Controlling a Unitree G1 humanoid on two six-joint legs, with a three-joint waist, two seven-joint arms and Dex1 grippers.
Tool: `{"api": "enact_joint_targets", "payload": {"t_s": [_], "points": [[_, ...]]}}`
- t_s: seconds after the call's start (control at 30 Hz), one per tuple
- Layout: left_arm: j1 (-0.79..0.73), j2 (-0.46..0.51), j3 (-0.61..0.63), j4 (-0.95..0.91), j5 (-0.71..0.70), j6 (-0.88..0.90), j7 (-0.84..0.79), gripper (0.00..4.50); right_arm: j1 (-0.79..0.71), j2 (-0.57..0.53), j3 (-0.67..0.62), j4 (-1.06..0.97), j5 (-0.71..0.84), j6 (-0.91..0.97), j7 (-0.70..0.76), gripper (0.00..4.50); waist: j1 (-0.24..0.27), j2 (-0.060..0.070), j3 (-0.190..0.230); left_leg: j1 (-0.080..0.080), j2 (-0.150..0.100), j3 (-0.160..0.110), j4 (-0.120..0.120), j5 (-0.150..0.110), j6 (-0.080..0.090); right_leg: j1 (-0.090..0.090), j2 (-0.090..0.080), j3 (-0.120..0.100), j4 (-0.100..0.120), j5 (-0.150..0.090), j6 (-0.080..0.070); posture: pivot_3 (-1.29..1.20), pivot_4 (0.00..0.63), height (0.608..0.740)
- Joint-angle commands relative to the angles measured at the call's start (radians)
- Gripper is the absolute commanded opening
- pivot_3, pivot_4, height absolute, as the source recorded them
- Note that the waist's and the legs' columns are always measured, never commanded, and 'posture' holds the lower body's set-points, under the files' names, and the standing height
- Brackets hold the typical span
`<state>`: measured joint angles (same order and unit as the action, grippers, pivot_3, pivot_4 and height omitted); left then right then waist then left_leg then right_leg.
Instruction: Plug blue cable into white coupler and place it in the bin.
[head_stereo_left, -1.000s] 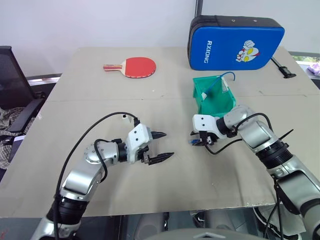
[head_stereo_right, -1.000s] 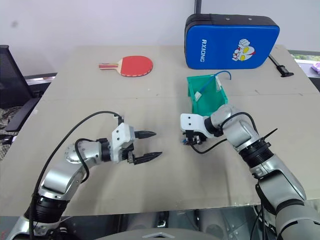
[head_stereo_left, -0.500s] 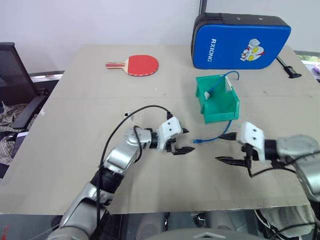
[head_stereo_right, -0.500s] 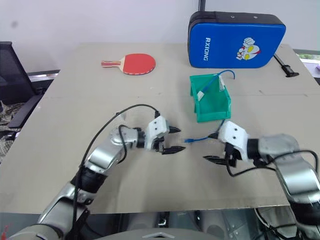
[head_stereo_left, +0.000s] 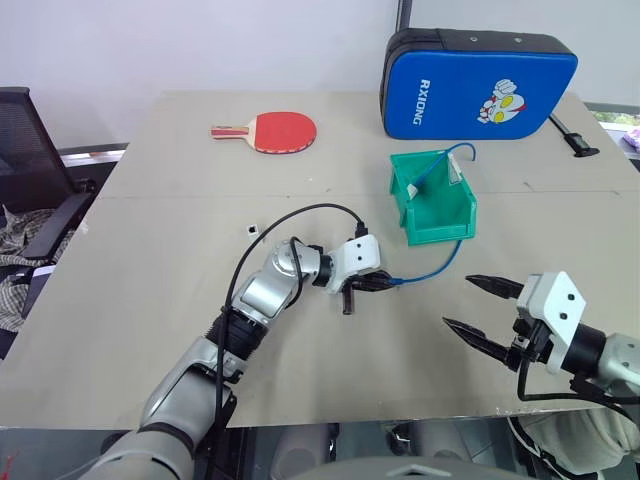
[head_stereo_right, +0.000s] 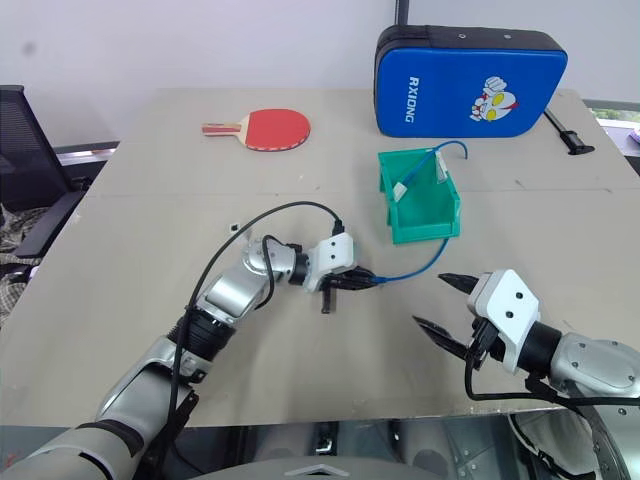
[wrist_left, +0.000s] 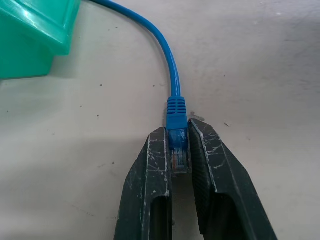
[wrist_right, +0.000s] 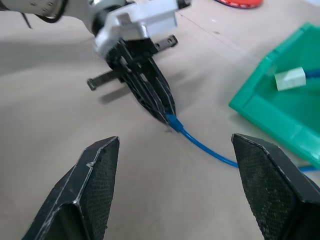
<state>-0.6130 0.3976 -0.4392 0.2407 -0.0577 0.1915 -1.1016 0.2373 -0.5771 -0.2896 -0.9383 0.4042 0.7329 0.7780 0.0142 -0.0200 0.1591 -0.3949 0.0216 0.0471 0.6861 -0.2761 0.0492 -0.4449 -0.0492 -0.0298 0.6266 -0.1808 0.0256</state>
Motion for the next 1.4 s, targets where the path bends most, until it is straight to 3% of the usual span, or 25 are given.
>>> {"api": "enact_joint_targets", "payload": {"t_s": [0.03, 0.17, 0.27, 0.33, 0.47, 0.63, 0.87, 1.4], "points": [[0.018, -0.017, 0.076, -0.077, -0.111, 0.01, -0.049, 0.0, -0.018, 0.091, 0.051, -0.015, 0.097, 0.152, -0.143, 3.52, 0.0, 0.0, 0.0, 0.0, 0.001, -0.001, 0.0, 0.0, 0.0, 0.0, 0.0, 0.0, 0.0, 0.0, 0.0, 0.0, 0.15, 0.731], [0.033, -0.02, 0.15, -0.18, -0.209, 0.058, -0.058, 0.0, -0.08, 0.221, 0.111, 0.05, 0.193, 0.242, -0.248, 3.52, -0.002, 0.0, 0.0, -0.001, 0.002, -0.001, 0.0, 0.0, 0.0, -0.001, 0.0, -0.001, 0.001, 0.0, 0.0, 0.0, 0.15, 0.731], [0.055, -0.009, 0.185, -0.269, -0.29, 0.164, -0.066, 0.0, -0.149, 0.299, 0.117, 0.102, 0.252, 0.268, -0.301, 2.69, -0.003, 0.0, 0.0, 0.0, 0.002, -0.001, 0.0, 0.0, 0.0, -0.001, 0.0, 0.001, 0.001, 0.0, 0.0, 0.0, 0.15, 0.731], [0.074, -0.003, 0.2, -0.304, -0.348, 0.248, -0.071, 0.0, -0.18, 0.323, 0.119, 0.12, 0.282, 0.265, -0.319, 1.79, -0.002, 0.0, 0.0, 0.0, 0.001, -0.001, 0.0, 0.0, 0.0, -0.001, 0.0, 0.001, 0.001, 0.0, 0.0, 0.0, 0.15, 0.731], [0.13, 0.011, 0.241, -0.297, -0.5, 0.452, -0.107, 0.0, -0.222, 0.354, 0.113, 0.156, 0.364, 0.257, -0.339, 1.79, -0.003, 0.0, 0.0, -0.001, 0.001, -0.001, 0.0, 0.0, 0.0, -0.001, 0.0, 0.001, 0.001, 0.002, 0.003, 0.0, 0.15, 0.731], [0.126, 0.025, 0.272, -0.344, -0.58, 0.571, -0.085, 0.0, -0.247, 0.382, 0.08, 0.176, 0.514, 0.256, -0.375, 1.79, -0.002, 0.0, 0.0, -0.001, 0.001, -0.003, 0.0, 0.0, 0.0, -0.001, 0.0, 0.0, 0.001, 0.002, 0.004, 0.0, 0.15, 0.731], [0.087, -0.008, 0.364, -0.375, -0.738, 0.747, 0.003, 0.0, -0.23, 0.338, 0.086, 0.196, 0.667, 0.261, -0.425, 1.79, -0.003, 0.0, 0.0, -0.001, 0.001, -0.002, 0.0, 0.0, 0.0, 0.0, 0.0, 0.001, 0.001, 0.002, 0.004, 0.0, 0.15, 0.731], [0.067, 0.006, 0.38, -0.416, -0.826, 0.829, 0.045, 0.0, -0.234, 0.296, 0.112, 0.238, 0.866, 0.193, -0.549, 1.79, -0.004, 0.0, 0.0, -0.001, 0.0, -0.001, 0.0, 0.0, 0.0, 0.0, 0.001, 0.002, 0.001, 0.002, 0.002, 0.0, 0.15, 0.731]]}}
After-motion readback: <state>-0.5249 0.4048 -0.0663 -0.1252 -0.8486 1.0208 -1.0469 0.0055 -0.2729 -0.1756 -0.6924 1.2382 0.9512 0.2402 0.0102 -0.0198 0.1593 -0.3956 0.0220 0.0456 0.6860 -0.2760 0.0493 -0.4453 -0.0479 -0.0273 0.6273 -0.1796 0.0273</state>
